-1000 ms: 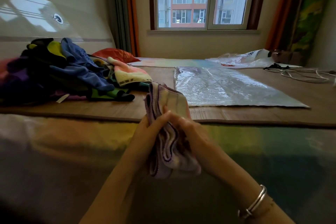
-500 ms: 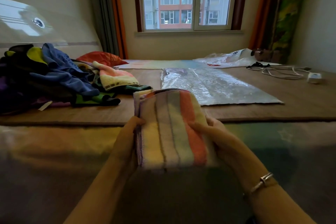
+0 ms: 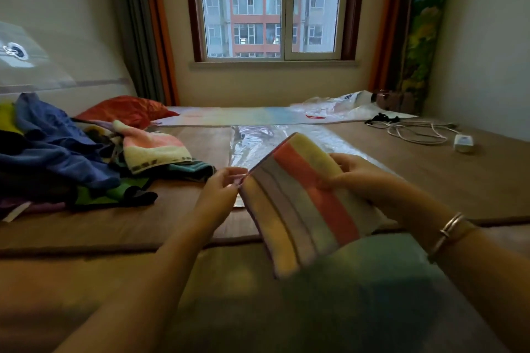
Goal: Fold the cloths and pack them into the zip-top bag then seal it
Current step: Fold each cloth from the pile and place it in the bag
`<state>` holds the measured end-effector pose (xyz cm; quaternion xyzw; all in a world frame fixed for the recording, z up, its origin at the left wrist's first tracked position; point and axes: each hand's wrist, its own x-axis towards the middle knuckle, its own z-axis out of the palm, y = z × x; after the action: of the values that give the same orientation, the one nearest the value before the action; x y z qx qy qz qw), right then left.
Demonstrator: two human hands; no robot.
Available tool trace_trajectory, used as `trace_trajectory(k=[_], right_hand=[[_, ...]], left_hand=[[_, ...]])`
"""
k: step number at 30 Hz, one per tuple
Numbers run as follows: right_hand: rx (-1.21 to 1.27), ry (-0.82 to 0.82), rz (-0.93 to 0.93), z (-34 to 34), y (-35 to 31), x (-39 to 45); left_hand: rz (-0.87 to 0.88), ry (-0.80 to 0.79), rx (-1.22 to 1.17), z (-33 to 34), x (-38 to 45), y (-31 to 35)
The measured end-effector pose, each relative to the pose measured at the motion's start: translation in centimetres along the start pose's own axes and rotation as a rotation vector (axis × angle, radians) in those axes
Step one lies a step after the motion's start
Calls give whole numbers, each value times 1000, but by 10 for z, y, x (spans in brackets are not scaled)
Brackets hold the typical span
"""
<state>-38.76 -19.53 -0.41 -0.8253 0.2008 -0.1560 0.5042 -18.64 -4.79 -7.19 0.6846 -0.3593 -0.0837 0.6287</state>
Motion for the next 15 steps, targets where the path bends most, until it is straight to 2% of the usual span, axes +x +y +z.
trace_trajectory(k=[8, 11, 15], right_hand=[[-566, 75, 63, -43, 8, 53], [-758, 58, 68, -41, 13, 62], [-860, 60, -5, -35, 21, 69]], left_hand=[[126, -156, 560, 43, 54, -36], [102, -258, 660, 54, 69, -55], [92, -262, 722, 61, 76, -63]])
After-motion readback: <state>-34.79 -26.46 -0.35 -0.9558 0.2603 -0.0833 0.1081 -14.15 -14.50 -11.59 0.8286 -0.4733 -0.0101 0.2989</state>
